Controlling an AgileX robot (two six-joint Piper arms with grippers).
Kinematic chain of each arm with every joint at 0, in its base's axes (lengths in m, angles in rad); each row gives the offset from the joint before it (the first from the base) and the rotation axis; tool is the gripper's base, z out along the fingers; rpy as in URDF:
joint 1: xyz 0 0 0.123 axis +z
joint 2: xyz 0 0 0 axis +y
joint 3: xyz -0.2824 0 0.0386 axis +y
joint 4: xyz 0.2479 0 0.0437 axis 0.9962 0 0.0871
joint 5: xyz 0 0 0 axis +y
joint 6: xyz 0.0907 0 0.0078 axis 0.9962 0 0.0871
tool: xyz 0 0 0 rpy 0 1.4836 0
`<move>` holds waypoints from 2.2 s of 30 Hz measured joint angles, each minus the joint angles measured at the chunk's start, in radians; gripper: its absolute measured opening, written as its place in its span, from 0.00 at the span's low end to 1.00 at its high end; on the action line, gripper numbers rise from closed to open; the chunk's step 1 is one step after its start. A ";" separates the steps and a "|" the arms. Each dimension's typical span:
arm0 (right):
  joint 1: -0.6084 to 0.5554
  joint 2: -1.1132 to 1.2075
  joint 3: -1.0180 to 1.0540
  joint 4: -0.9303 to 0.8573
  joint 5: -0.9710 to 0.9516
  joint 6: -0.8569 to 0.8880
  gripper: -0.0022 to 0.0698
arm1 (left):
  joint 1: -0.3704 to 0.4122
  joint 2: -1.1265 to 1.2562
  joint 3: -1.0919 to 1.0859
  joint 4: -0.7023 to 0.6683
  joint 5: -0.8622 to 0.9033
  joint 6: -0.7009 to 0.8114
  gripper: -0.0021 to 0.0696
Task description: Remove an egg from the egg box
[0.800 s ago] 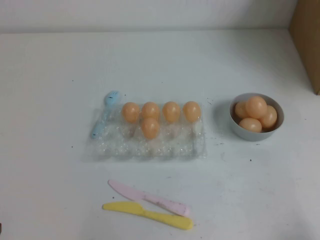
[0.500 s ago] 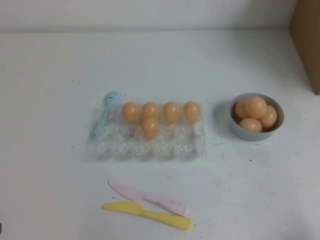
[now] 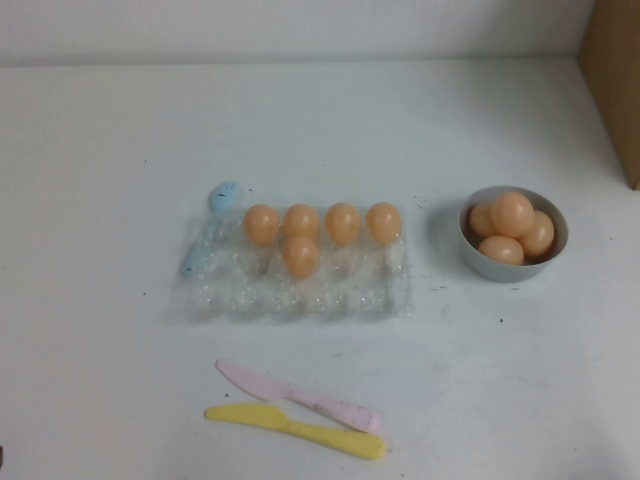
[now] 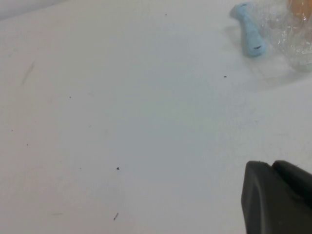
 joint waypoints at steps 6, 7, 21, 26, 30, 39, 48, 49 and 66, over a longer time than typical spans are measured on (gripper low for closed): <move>0.000 0.000 0.000 0.000 0.000 0.000 0.01 | 0.000 0.000 0.000 0.000 -0.003 0.000 0.02; 0.000 0.000 0.000 0.000 0.000 0.000 0.01 | 0.000 0.000 0.000 0.000 -0.008 -0.002 0.02; 0.000 0.000 0.000 0.000 0.000 0.000 0.01 | 0.000 0.000 0.002 -0.574 -0.416 -0.435 0.02; 0.000 0.000 0.000 0.000 0.000 0.000 0.01 | 0.000 0.000 0.002 -0.600 -0.485 -0.418 0.02; 0.000 0.000 0.000 0.000 0.000 0.000 0.01 | 0.000 0.000 0.002 -0.603 -0.500 -0.417 0.02; 0.000 0.000 0.000 0.000 0.000 0.000 0.01 | 0.000 0.017 -0.127 -0.561 -0.130 -0.284 0.02; 0.000 0.000 0.000 0.000 0.000 0.000 0.01 | 0.000 0.280 -0.453 -0.401 0.202 -0.047 0.02; 0.000 0.000 0.000 0.000 0.000 0.000 0.01 | 0.000 0.329 -0.500 -0.377 0.237 -0.029 0.02; 0.000 0.000 0.000 0.000 0.000 0.000 0.01 | -0.150 1.169 -1.258 -0.195 0.801 0.253 0.02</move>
